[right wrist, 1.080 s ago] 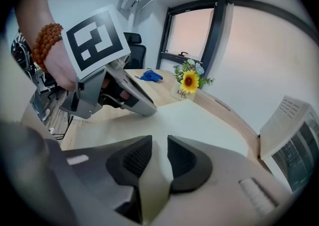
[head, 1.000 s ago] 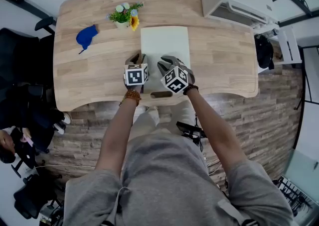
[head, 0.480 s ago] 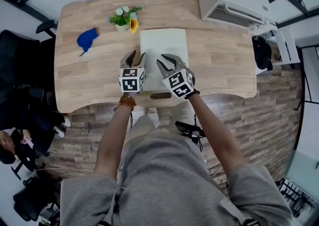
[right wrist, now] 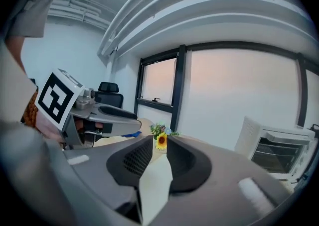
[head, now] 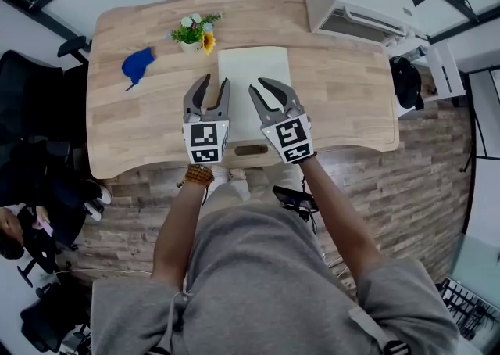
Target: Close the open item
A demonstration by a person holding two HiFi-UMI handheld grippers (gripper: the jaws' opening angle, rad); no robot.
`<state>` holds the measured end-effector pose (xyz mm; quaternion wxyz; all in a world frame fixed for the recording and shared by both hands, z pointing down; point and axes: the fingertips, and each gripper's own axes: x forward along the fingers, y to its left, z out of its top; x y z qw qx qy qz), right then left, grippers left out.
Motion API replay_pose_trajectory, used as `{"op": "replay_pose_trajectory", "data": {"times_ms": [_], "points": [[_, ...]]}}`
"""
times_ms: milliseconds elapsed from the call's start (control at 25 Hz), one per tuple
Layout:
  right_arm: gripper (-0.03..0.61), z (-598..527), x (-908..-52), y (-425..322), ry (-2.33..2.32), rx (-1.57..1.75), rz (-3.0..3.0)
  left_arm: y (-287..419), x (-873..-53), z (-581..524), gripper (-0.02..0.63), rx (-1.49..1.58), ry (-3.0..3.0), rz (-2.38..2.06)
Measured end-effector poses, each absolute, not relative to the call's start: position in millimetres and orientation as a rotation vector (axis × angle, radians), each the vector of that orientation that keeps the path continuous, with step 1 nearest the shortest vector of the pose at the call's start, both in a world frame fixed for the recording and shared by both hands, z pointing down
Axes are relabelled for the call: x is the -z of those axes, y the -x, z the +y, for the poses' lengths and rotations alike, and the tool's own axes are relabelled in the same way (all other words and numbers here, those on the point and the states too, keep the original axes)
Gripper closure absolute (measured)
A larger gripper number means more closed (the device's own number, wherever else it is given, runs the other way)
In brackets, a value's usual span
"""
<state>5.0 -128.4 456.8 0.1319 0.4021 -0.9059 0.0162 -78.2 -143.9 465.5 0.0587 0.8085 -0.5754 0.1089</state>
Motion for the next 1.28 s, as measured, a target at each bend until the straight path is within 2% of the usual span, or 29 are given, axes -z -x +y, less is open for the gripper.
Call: {"op": "replay_pose_trajectory", "data": {"times_ms": [280, 400, 520, 600, 1280], "points": [[0.495, -103.1, -407.0, -20.8, -1.415, 0.001, -2.708, 71.9, -412.9, -112.2, 0.471, -0.204, -2.564, -1.877], [0.523, -90.7, -398.2, -20.7, -1.478, 0.035, -2.7, 67.9, -407.3, -100.9, 0.509, -0.172, -2.585, -1.882], [0.566, -82.9, -394.3, -20.8, -1.524, 0.061, -2.67, 65.3, -404.0, -92.9, 0.575, -0.128, -2.578, -1.881], [0.568, -77.6, -397.0, -22.1, -1.536, 0.069, -2.648, 62.4, -404.6, -87.0, 0.598, -0.132, -2.587, -1.884], [0.568, -68.8, -412.7, -19.4, -1.494, 0.047, -2.618, 76.1, -433.5, -67.9, 0.604, -0.226, -2.508, -1.898]]}}
